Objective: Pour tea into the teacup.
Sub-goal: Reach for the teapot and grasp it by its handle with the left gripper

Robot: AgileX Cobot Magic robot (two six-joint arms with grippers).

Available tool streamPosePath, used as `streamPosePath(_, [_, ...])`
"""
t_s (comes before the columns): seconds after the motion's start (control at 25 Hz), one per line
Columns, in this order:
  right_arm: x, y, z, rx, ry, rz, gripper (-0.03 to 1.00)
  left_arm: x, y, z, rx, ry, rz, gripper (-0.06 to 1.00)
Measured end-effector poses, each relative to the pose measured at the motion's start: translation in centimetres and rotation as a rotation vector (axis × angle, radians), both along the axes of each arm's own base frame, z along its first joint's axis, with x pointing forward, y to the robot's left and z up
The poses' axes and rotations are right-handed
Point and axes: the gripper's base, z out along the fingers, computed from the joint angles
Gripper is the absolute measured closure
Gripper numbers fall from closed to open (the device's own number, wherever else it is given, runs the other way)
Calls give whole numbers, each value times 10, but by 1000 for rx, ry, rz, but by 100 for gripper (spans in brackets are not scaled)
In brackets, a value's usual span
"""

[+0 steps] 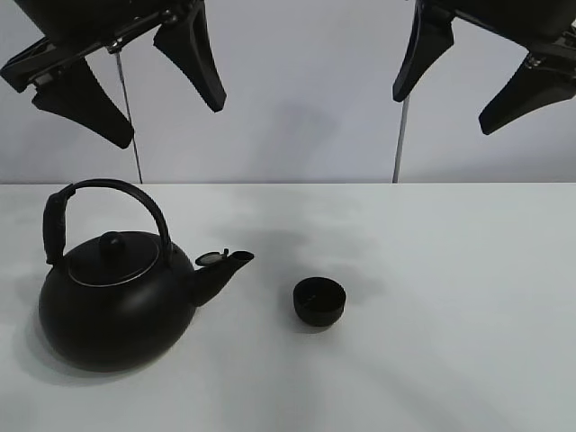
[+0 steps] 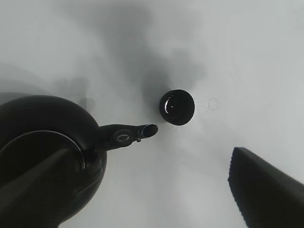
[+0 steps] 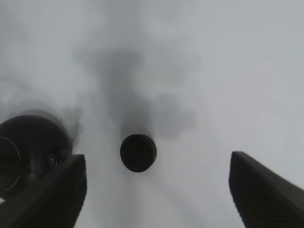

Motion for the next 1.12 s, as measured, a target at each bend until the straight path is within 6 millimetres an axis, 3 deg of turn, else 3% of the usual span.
streamPosePath(0.68, [-1, 3, 1, 55, 21, -24, 40, 0, 0, 0, 0, 0, 0, 31])
streamPosePath(1.12, [6, 8, -19, 42, 96, -18, 40, 0, 0, 0, 0, 0, 0, 31])
